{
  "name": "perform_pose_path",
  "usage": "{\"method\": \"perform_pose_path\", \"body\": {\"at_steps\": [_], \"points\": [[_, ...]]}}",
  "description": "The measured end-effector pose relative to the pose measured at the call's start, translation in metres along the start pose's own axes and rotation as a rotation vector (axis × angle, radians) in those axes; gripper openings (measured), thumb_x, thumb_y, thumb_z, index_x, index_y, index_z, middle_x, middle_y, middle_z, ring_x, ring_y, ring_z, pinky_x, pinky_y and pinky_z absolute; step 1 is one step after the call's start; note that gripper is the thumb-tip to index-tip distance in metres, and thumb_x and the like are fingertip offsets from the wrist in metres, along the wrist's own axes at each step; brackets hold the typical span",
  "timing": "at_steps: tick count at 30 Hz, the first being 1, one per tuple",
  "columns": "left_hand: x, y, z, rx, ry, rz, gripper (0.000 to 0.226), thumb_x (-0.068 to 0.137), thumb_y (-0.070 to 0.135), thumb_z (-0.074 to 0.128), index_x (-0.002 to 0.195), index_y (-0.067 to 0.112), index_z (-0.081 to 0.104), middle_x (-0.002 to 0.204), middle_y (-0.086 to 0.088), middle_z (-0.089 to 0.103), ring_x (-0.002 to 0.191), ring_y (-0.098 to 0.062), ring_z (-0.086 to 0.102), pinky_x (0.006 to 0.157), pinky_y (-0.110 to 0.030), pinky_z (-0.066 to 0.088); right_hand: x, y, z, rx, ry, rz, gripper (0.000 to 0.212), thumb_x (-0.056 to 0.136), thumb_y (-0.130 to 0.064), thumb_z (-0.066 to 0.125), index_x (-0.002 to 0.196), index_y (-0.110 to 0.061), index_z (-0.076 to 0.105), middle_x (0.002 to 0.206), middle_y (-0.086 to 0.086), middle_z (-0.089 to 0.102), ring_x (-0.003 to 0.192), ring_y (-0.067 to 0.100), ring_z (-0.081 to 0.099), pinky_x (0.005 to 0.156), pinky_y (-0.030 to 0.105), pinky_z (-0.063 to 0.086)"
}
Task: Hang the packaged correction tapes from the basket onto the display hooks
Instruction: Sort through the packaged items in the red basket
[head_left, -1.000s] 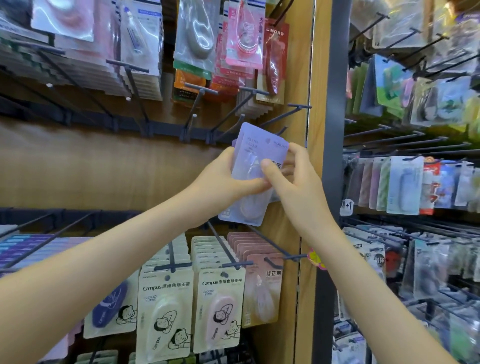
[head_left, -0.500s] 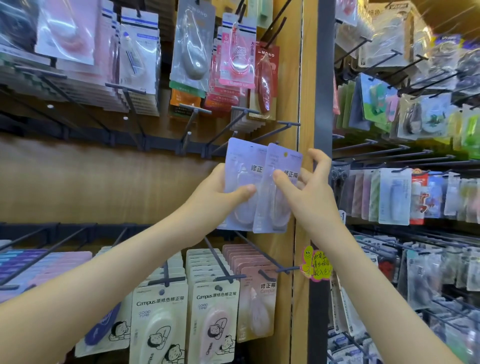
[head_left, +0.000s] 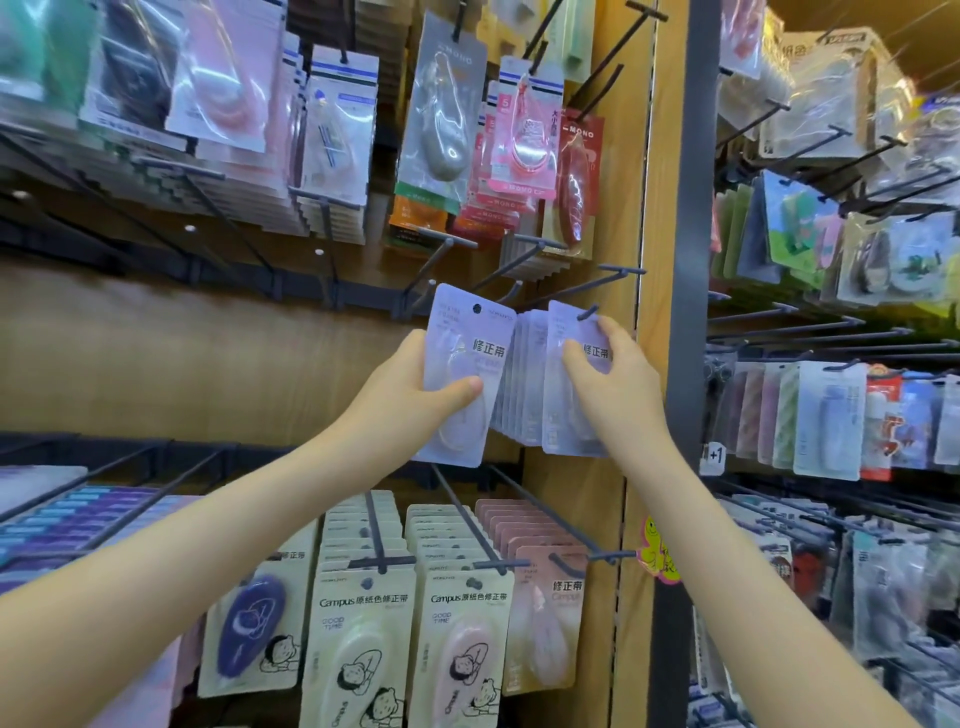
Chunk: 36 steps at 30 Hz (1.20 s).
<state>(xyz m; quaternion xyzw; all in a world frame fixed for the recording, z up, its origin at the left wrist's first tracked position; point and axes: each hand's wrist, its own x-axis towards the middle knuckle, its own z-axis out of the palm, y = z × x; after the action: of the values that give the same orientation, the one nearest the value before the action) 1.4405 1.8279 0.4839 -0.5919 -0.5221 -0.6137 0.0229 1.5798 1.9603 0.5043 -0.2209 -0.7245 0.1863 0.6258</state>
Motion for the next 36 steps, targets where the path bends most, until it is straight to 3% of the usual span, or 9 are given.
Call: {"method": "perform_pose_path", "body": {"at_steps": [6, 10, 14, 19, 22, 24, 28, 32, 36], "points": [[0.006, 0.005, 0.010, 0.000, -0.050, 0.017, 0.031, 0.094, 0.024, 0.058, 0.121, 0.029, 0.043, 0.118, 0.011, 0.057, 0.100, -0.003, 0.057, 0.068, -0.017, 0.046, 0.007, -0.002, 0.005, -0.003, -0.161, 0.047, 0.049, 0.100, -0.032, 0.048, 0.145, -0.022, 0.034, 0.135, -0.005, 0.047, 0.114, 0.010, 0.050, 0.078, 0.021, 0.048], [0.011, 0.005, 0.026, -0.036, -0.114, 0.033, 0.032, 0.093, 0.023, 0.061, 0.120, 0.029, 0.046, 0.113, 0.013, 0.060, 0.100, -0.002, 0.059, 0.076, -0.020, 0.051, -0.006, 0.002, 0.000, 0.007, -0.025, -0.056, 0.052, 0.097, -0.043, 0.046, 0.144, -0.022, 0.039, 0.143, -0.004, 0.045, 0.128, 0.008, 0.044, 0.106, 0.030, 0.040], [0.021, 0.009, 0.048, -0.025, -0.144, 0.080, 0.033, 0.091, 0.023, 0.063, 0.119, 0.029, 0.046, 0.112, 0.013, 0.060, 0.101, -0.001, 0.059, 0.086, -0.027, 0.052, -0.030, 0.002, -0.013, 0.183, 0.100, -0.124, 0.030, 0.097, -0.028, 0.052, 0.126, -0.029, 0.045, 0.106, -0.003, 0.060, 0.084, -0.007, 0.056, 0.070, 0.005, 0.042], [0.039, 0.018, 0.074, 0.236, -0.096, 0.252, 0.032, 0.093, 0.025, 0.058, 0.114, 0.017, 0.036, 0.102, -0.014, 0.067, 0.086, -0.026, 0.066, 0.077, -0.046, 0.054, -0.024, 0.007, -0.019, 0.276, -0.060, -0.062, 0.049, 0.098, -0.017, 0.049, 0.139, -0.043, 0.039, 0.131, -0.006, 0.049, 0.097, -0.001, 0.062, 0.093, 0.037, 0.053], [0.048, 0.016, 0.084, 0.490, -0.063, 0.451, 0.047, 0.097, 0.022, 0.052, 0.133, 0.011, 0.024, 0.093, -0.012, 0.067, 0.071, -0.021, 0.067, 0.067, -0.036, 0.054, -0.020, 0.010, -0.017, 0.310, -0.064, -0.010, 0.051, 0.100, -0.017, 0.045, 0.141, -0.045, 0.037, 0.131, -0.015, 0.048, 0.096, -0.004, 0.061, 0.097, 0.041, 0.050], [0.053, 0.016, 0.084, 0.564, -0.048, 0.510, 0.055, 0.098, 0.022, 0.050, 0.140, 0.006, 0.020, 0.104, -0.010, 0.065, 0.083, -0.019, 0.066, 0.076, -0.031, 0.053, -0.017, 0.010, -0.013, 0.297, -0.055, 0.018, 0.050, 0.100, -0.022, 0.046, 0.143, -0.044, 0.035, 0.128, -0.015, 0.048, 0.107, 0.002, 0.057, 0.101, 0.043, 0.047], [0.061, 0.014, 0.080, 0.334, -0.210, 0.489, 0.062, 0.086, 0.022, 0.063, 0.138, 0.009, 0.033, 0.116, -0.001, 0.057, 0.104, -0.012, 0.058, 0.088, -0.038, 0.053, -0.014, 0.004, -0.011, 0.297, -0.048, 0.024, 0.049, 0.099, -0.030, 0.049, 0.146, -0.036, 0.035, 0.127, -0.014, 0.045, 0.119, 0.004, 0.044, 0.100, 0.024, 0.040], [0.059, 0.012, 0.075, 0.271, -0.378, 0.389, 0.092, 0.085, 0.011, 0.065, 0.152, 0.017, 0.002, 0.141, 0.000, 0.044, 0.123, -0.011, 0.050, 0.101, -0.033, 0.048, -0.018, 0.004, -0.012, 0.196, -0.067, -0.029, 0.058, 0.096, -0.036, 0.053, 0.149, -0.031, 0.030, 0.141, -0.010, 0.042, 0.125, 0.000, 0.035, 0.098, 0.021, 0.033], [0.057, 0.010, 0.073, 0.247, -0.398, 0.385, 0.103, 0.083, 0.004, 0.067, 0.151, 0.017, -0.009, 0.131, -0.009, 0.050, 0.117, -0.015, 0.054, 0.100, -0.035, 0.048, -0.016, 0.001, -0.014, 0.019, -0.031, -0.061, 0.058, 0.097, -0.036, 0.051, 0.150, -0.028, 0.029, 0.143, 0.002, 0.045, 0.130, 0.013, 0.041, 0.092, 0.018, 0.031]]}}
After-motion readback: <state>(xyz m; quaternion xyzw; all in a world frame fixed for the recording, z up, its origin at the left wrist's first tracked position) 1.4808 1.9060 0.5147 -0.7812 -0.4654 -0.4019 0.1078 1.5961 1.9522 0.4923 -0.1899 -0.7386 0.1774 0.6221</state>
